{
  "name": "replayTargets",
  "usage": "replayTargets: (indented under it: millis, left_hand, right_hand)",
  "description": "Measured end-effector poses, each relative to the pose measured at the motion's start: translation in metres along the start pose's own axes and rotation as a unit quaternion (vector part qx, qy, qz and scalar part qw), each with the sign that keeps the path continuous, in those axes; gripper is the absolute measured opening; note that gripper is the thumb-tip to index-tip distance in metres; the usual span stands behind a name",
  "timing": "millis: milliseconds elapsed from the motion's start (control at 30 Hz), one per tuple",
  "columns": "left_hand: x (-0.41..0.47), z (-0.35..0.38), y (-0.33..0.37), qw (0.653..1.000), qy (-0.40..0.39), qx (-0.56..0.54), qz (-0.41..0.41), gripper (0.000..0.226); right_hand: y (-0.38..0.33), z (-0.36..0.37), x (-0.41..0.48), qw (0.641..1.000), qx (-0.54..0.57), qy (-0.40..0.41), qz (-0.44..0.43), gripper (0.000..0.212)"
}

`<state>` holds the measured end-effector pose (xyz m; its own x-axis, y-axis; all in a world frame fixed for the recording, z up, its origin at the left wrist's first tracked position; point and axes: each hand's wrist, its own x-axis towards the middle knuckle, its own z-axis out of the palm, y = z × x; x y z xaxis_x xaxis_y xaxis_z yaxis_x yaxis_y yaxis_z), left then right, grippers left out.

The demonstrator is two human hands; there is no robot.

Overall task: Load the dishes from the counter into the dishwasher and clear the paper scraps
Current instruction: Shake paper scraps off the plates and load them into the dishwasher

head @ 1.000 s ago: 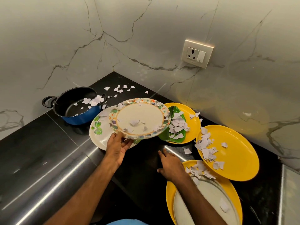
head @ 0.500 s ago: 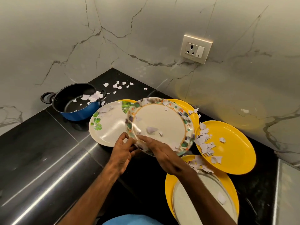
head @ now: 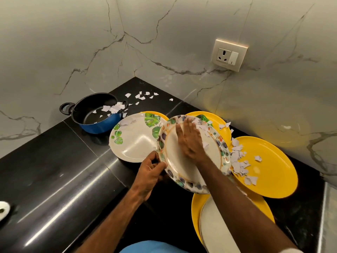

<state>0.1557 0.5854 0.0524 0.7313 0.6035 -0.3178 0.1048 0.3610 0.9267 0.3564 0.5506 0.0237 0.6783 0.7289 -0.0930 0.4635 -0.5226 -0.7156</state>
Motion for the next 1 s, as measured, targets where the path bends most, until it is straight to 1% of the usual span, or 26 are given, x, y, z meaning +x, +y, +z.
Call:
replayTargets:
  millis: [33, 67, 133, 167, 233, 267, 333, 400, 467, 533, 600, 700, 800, 900, 1000]
  left_hand:
    - [-0.001, -0.002, 0.000, 1.000, 0.009, -0.001, 0.002, 0.014]
    - [-0.002, -0.003, 0.001, 1.000, 0.021, -0.003, 0.005, 0.019]
    - [-0.001, -0.005, 0.003, 0.999, 0.038, -0.006, 0.003, 0.037]
    - [0.000, -0.006, 0.005, 0.999, 0.043, -0.008, 0.007, 0.042]
    - [0.002, -0.005, 0.007, 0.999, 0.044, -0.014, 0.015, 0.045]
    - [0.004, -0.004, 0.009, 0.999, 0.045, -0.017, 0.015, 0.045]
    - [0.008, -0.001, 0.011, 0.999, 0.042, -0.019, 0.017, 0.046]
    - [0.013, 0.005, 0.010, 0.999, 0.038, -0.007, 0.011, 0.040]
    - [0.016, 0.014, 0.011, 0.999, 0.037, 0.002, 0.019, 0.025]
    - [0.020, 0.020, 0.014, 0.999, 0.031, 0.010, 0.039, 0.014]
    - [0.022, 0.020, 0.015, 0.997, 0.036, 0.020, 0.057, 0.013]
    - [0.023, 0.011, 0.015, 0.996, 0.066, 0.028, 0.062, 0.019]
    - [0.023, -0.001, 0.014, 0.994, 0.088, 0.031, 0.064, 0.013]
    - [0.024, -0.010, 0.019, 0.993, 0.093, 0.034, 0.066, 0.012]
    - [0.026, -0.017, 0.025, 0.993, 0.089, 0.046, 0.068, 0.014]
  right_hand:
    - [0.007, -0.001, 0.003, 1.000, -0.003, 0.016, 0.019, 0.080]
    - [0.015, -0.004, 0.005, 0.999, -0.005, 0.029, 0.041, 0.080]
    - [0.031, -0.010, 0.008, 0.994, -0.002, 0.056, 0.091, 0.081]
    - [0.037, -0.012, 0.007, 0.991, 0.002, 0.067, 0.114, 0.080]
    - [0.045, -0.016, 0.002, 0.985, 0.017, 0.095, 0.142, 0.078]
    - [0.046, -0.016, -0.003, 0.984, 0.023, 0.116, 0.135, 0.078]
    - [0.034, -0.015, -0.016, 0.985, 0.043, 0.144, 0.080, 0.078]
    - [0.006, -0.009, -0.029, 0.988, 0.098, 0.116, 0.021, 0.078]
    - [-0.022, 0.004, -0.037, 0.987, 0.145, 0.071, -0.018, 0.075]
    - [-0.037, 0.017, -0.043, 0.990, 0.129, 0.046, -0.043, 0.074]
    - [-0.035, 0.028, -0.050, 0.991, 0.111, 0.043, -0.053, 0.071]
    - [-0.014, 0.038, -0.059, 0.994, 0.097, 0.036, -0.035, 0.071]
    - [0.014, 0.041, -0.060, 0.997, 0.062, 0.042, 0.026, 0.079]
    - [0.044, 0.034, -0.051, 0.994, 0.016, 0.037, 0.098, 0.084]
    - [0.065, 0.019, -0.040, 0.991, -0.035, 0.047, 0.123, 0.086]
